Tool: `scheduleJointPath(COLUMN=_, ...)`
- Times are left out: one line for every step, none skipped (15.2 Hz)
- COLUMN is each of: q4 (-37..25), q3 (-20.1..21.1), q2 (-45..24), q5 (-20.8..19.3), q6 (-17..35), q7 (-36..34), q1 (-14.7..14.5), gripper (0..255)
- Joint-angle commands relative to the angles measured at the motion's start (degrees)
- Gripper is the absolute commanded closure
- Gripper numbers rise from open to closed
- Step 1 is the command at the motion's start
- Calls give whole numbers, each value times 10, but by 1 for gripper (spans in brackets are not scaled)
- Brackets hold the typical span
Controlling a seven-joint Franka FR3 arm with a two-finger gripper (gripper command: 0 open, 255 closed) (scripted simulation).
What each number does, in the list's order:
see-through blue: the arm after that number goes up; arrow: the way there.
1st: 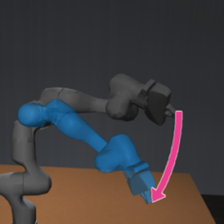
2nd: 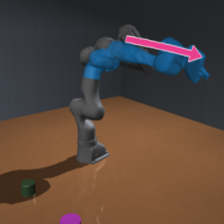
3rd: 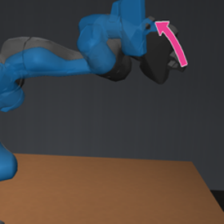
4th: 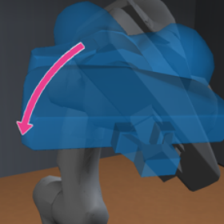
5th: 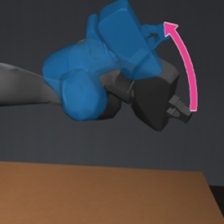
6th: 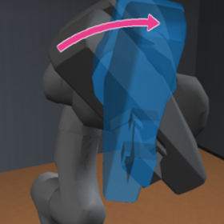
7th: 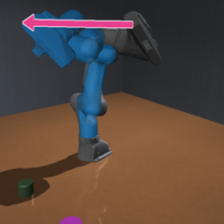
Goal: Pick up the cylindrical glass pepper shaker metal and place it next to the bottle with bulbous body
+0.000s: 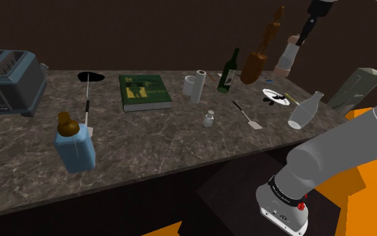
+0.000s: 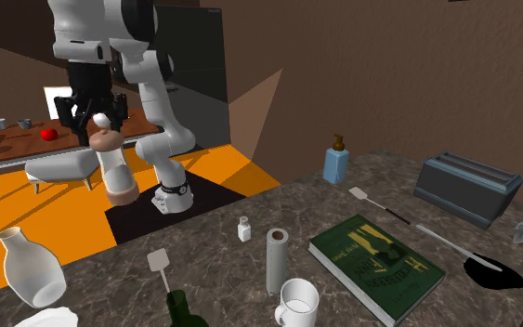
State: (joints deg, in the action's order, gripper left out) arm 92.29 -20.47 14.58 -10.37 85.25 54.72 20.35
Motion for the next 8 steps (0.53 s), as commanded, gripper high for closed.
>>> scheduleJointPath(q4=-9, q3=-20, q2=-6, q5=1, q6=2, q7=30, q1=9, gripper=255)
scheduleJointPath(q4=-13, q3=-30, q2=-9, q5=2, q6=3, q7=46, q1=14, gripper=255)
scheduleJointPath(q4=-17, q3=-41, q2=-13, q5=3, q6=4, q7=61, q1=19, gripper=255)
scheduleJointPath(q4=-23, q3=-52, q2=-18, q5=5, q6=5, q7=77, q1=24, gripper=255)
scheduleJointPath(q4=-29, q3=-63, q2=-23, q5=7, q6=7, q7=93, q1=28, gripper=255)
scheduleJointPath(q4=-35, q3=-74, q2=-30, q5=10, q6=8, q7=109, q1=33, gripper=255)
scheduleJointPath(q4=-43, q3=-86, q2=-37, q5=13, q6=8, q7=125, q1=38, gripper=255)
scheduleJointPath(q4=-51, q3=-98, q2=-45, q5=18, q6=9, q7=142, q1=44, gripper=255)
